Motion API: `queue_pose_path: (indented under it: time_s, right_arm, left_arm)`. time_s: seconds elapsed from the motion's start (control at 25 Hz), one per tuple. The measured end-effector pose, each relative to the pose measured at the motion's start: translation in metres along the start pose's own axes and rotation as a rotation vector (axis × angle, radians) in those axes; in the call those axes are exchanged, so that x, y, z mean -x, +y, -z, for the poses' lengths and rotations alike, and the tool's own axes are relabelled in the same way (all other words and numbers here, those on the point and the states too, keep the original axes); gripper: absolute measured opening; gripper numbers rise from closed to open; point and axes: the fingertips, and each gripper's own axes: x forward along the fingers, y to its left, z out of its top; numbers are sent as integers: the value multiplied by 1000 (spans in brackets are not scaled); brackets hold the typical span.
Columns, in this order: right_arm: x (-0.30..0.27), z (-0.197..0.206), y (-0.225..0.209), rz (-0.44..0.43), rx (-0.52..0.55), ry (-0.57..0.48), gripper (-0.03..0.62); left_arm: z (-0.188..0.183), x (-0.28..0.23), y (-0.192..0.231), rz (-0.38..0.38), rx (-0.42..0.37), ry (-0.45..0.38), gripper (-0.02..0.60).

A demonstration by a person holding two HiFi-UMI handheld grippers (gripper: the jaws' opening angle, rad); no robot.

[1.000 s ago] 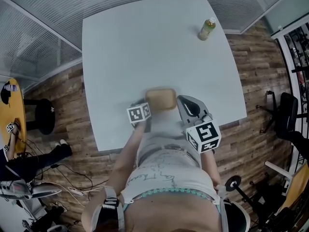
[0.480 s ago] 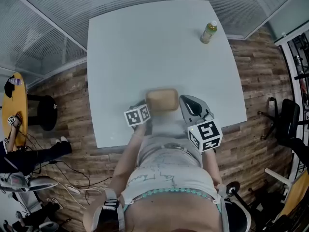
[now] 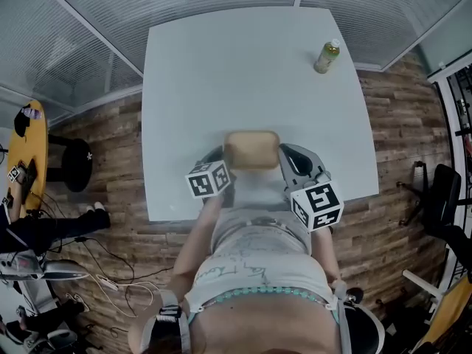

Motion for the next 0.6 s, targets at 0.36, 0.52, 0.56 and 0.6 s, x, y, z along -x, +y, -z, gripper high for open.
queue_pose_path:
  time_s: [0.36,0.52,0.56,0.6]
  right_arm:
    - [3,-15,-7,-24,17,-27,0]
    - [2,-19,-6,-44,37,-31,0]
    - [3,-20,-6,-49,41,-33,0]
    - [3,-22,-6,-52,43,-37,0]
  left_arm:
    - [-53,37,-23,10,-11,-148,35]
    - [-77,53,-28,-2,-39,-226,35]
    - [-82,57,-30,-3,-43,-242,35]
    - [-86,61,-33,-4,-47,-258,35]
